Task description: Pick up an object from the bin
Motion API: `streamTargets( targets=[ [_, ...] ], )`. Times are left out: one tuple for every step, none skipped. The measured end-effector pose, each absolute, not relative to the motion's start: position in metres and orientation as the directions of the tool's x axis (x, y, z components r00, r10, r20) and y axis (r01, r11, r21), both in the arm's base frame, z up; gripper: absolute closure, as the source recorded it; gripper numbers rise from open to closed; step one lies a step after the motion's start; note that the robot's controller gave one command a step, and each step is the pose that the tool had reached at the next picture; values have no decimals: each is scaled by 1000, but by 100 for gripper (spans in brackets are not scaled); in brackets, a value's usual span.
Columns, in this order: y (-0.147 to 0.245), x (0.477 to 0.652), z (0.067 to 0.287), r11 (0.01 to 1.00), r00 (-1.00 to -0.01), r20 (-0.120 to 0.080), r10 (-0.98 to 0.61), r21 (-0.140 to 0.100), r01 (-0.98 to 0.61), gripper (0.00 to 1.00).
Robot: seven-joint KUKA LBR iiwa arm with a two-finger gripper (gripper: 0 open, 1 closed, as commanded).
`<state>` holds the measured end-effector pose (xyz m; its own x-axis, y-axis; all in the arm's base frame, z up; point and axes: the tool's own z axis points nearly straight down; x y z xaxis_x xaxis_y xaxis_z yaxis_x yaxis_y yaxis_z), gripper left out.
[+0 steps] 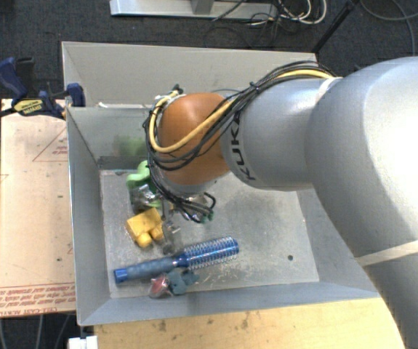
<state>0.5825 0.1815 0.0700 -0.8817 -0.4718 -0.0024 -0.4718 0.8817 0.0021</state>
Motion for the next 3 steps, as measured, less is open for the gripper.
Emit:
streamTargets(
  targets=[
    [182,583,70,883,-883,-3,-469,2,-469,0],
    [183,583,70,884,-884,-3,-467,2,-467,0],
    [183,584,70,884,-884,-3,-467,2,-467,100]
  ],
)
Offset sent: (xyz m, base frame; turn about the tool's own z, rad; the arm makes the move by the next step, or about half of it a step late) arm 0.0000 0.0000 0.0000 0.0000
